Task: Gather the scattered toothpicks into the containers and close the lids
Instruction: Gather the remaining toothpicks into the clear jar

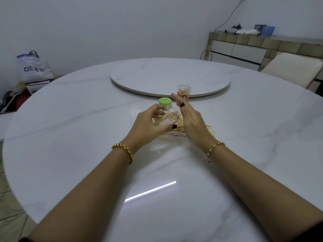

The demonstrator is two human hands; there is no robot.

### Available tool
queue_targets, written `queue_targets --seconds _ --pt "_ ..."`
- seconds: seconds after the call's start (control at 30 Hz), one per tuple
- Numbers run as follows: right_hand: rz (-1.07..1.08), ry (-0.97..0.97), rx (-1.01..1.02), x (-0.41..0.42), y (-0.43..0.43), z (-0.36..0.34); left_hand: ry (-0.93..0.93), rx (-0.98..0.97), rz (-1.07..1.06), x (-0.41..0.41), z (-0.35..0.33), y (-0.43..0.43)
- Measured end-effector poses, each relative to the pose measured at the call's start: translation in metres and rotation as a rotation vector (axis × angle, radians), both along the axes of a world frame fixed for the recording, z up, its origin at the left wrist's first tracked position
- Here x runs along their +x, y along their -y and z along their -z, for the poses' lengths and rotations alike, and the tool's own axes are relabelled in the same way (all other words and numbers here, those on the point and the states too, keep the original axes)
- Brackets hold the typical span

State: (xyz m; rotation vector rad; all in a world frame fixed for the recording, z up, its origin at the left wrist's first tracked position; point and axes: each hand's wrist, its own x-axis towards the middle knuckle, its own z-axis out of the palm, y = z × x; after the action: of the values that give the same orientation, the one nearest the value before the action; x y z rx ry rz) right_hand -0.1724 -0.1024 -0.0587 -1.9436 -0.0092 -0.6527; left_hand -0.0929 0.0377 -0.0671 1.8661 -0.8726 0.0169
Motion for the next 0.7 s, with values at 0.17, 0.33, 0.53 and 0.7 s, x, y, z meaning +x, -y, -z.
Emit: queue_targets --seconds 0.17,0.33,0.53,0.7 --pt "0.030 0.024 -0.094 0.001 -0.005 0.011 0.009 -0.067 -0.087 0.006 -0.002 -0.004" --pt "0.038 0.085 -0.234 0.004 -0.006 0.017 -0.004 -0.088 -0.093 0.008 -0.001 -0.006" --pt "0.123 0.099 -0.255 0.003 0.000 0.012 0.047 -0.059 -0.034 0.004 -0.002 -0.003" --pt "0.088 0.134 -0.101 0.004 -0.005 0.011 0.031 -0.082 -0.050 0.004 -0.002 -0.004"
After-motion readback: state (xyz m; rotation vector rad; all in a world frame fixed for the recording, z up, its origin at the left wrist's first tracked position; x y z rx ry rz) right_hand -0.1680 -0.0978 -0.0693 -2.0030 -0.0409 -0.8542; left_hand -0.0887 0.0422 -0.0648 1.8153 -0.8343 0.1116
